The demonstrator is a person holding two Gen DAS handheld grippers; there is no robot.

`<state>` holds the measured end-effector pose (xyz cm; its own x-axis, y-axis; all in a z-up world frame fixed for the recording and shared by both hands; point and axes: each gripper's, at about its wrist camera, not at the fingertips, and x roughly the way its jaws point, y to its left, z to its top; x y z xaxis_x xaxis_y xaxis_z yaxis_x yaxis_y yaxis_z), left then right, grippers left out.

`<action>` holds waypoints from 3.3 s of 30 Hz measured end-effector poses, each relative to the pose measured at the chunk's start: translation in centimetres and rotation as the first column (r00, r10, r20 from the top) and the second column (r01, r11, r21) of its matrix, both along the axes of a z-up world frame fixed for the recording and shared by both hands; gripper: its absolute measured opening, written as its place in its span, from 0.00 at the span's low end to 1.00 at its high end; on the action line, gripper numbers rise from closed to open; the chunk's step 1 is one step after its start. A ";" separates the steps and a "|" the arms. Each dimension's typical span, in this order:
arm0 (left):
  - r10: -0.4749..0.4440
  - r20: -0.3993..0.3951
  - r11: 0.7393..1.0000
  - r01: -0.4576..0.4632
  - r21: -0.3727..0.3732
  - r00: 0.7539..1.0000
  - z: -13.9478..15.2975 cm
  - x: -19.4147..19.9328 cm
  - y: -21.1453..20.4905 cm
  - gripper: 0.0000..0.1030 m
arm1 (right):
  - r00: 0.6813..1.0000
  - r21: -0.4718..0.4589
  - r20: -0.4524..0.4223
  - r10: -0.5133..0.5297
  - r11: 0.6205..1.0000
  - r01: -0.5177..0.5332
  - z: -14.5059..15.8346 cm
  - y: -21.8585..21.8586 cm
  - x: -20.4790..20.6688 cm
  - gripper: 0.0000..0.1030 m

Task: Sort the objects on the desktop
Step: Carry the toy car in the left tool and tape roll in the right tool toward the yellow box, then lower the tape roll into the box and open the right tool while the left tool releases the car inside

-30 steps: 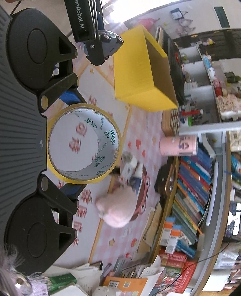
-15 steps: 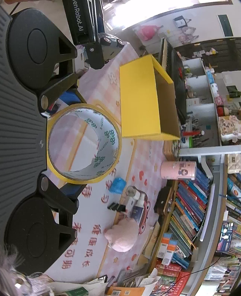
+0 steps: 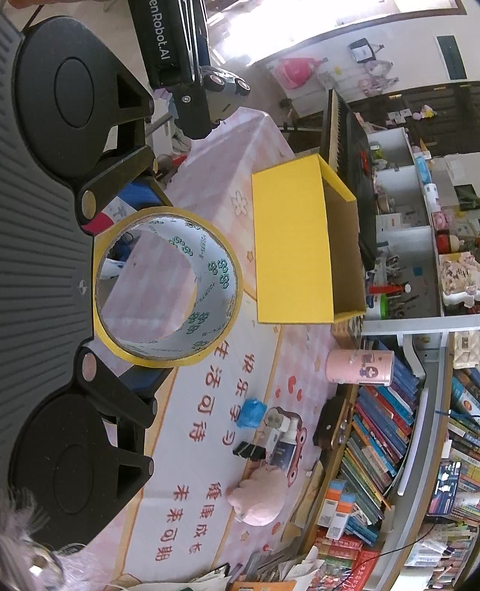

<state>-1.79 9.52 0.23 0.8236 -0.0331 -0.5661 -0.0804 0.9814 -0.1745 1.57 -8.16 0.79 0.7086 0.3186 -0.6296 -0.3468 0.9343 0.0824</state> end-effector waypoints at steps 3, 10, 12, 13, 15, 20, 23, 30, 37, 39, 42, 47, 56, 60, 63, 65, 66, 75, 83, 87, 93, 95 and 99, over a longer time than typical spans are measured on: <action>0.000 0.002 1.000 0.000 -0.002 1.000 -0.1 -0.5 0.7 0.54 | 1.000 -0.001 0.001 0.003 1.000 -0.003 0.0 0.8 -0.5 0.78; -0.016 0.006 1.000 0.016 -0.009 1.000 -0.2 -1.0 1.2 0.54 | 1.000 -0.007 -0.009 -0.003 1.000 0.003 -0.2 1.6 -1.5 0.78; -0.025 0.007 1.000 0.025 -0.010 1.000 -0.2 -1.1 1.2 0.54 | 1.000 -0.008 -0.013 -0.009 1.000 0.009 -0.3 1.6 -1.7 0.78; -0.027 0.008 1.000 0.027 -0.011 1.000 -0.2 -1.2 1.3 0.54 | 1.000 -0.009 -0.014 -0.013 1.000 0.013 -0.3 1.6 -1.7 0.78; -0.033 0.008 0.999 0.033 -0.013 0.999 -0.3 -1.2 1.4 0.54 | 1.000 -0.011 -0.013 -0.018 1.000 0.018 -0.2 1.6 -1.9 0.78; -0.040 0.010 0.999 0.040 -0.019 0.999 -0.3 -1.3 1.5 0.54 | 1.000 -0.015 -0.015 -0.025 1.000 0.025 -0.2 1.7 -2.1 0.78; -0.044 0.011 0.999 0.044 -0.022 0.999 -0.4 -1.3 1.6 0.54 | 1.000 -0.018 -0.014 -0.028 0.999 0.028 -0.2 1.8 -2.1 0.78; -0.051 0.018 0.998 0.051 -0.031 0.999 -0.3 -1.2 1.8 0.54 | 0.999 -0.027 -0.019 -0.032 0.999 0.032 -0.2 1.9 -2.2 0.78; -0.069 0.007 0.997 0.070 -0.044 0.998 -0.7 -0.7 1.5 0.54 | 0.998 -0.042 -0.043 -0.038 0.998 0.036 -0.6 1.8 -2.1 0.78; -0.072 0.001 0.996 0.072 -0.049 0.997 -0.9 -0.5 1.4 0.54 | 0.998 -0.045 -0.056 -0.036 0.998 0.033 -0.8 1.8 -2.0 0.78; -0.075 -0.007 0.996 0.074 -0.054 0.997 -1.0 -0.2 1.2 0.54 | 0.996 -0.049 -0.079 -0.031 0.998 0.027 -1.2 1.7 -1.7 0.78; -0.070 -0.023 0.996 0.069 -0.057 0.997 -1.4 0.5 1.0 0.54 | 0.992 -0.058 -0.124 -0.011 0.998 0.004 -1.9 1.6 -0.8 0.78; -0.042 -0.038 0.999 0.041 -0.036 0.998 -1.5 3.0 1.0 0.54 | 0.987 -0.048 -0.158 0.038 0.998 -0.046 -2.6 1.8 2.2 0.78; -0.027 -0.001 0.999 0.027 -0.016 1.000 -0.5 4.5 1.2 0.54 | 0.992 -0.038 -0.104 0.068 0.997 -0.072 -1.6 2.0 3.8 0.78; -0.008 0.042 1.000 0.009 -0.018 0.999 0.8 5.8 1.5 0.54 | 0.995 -0.026 -0.047 0.085 0.996 -0.086 -0.2 2.0 5.4 0.78; 0.004 0.081 1.000 -0.003 -0.020 0.997 2.0 6.7 1.8 0.54 | 0.996 -0.008 -0.019 0.089 0.996 -0.089 0.9 1.8 6.8 0.78; 0.011 0.103 1.000 -0.008 -0.023 0.995 2.6 7.3 1.9 0.54 | 0.996 0.006 -0.004 0.088 0.996 -0.088 1.6 1.7 7.6 0.78; 0.087 0.212 0.996 -0.089 -0.001 0.973 6.7 14.3 3.1 0.54 | 0.971 0.015 0.156 0.182 0.982 -0.186 6.6 2.8 15.7 0.78; 0.169 0.143 0.983 -0.176 0.042 0.975 6.3 21.4 5.0 0.54 | 0.891 -0.151 0.189 0.413 0.909 -0.389 6.5 6.9 22.3 0.78; 0.153 0.036 0.987 -0.155 0.051 0.988 4.7 25.7 5.6 0.54 | 0.821 -0.270 0.159 0.548 0.824 -0.498 5.1 10.0 25.8 0.78; 0.154 -0.120 0.985 -0.143 0.095 0.981 1.3 31.0 6.1 0.54 | 0.722 -0.440 0.084 0.686 0.676 -0.591 2.3 14.0 30.3 0.78; 0.167 -0.163 0.984 -0.153 0.095 0.972 0.3 32.0 6.5 0.54 | 0.710 -0.463 0.056 0.702 0.648 -0.604 1.5 14.8 31.7 0.78; 0.170 -0.213 0.980 -0.142 0.141 0.962 -0.7 33.5 6.4 0.54 | 0.673 -0.506 -0.032 0.739 0.569 -0.648 -0.2 16.4 33.6 0.79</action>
<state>31.76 15.90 -0.48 0.6657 0.1671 -0.7273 -0.2568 0.9664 -0.0130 35.15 8.25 0.62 0.4947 0.4773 -0.7263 -0.8684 0.3055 -0.3907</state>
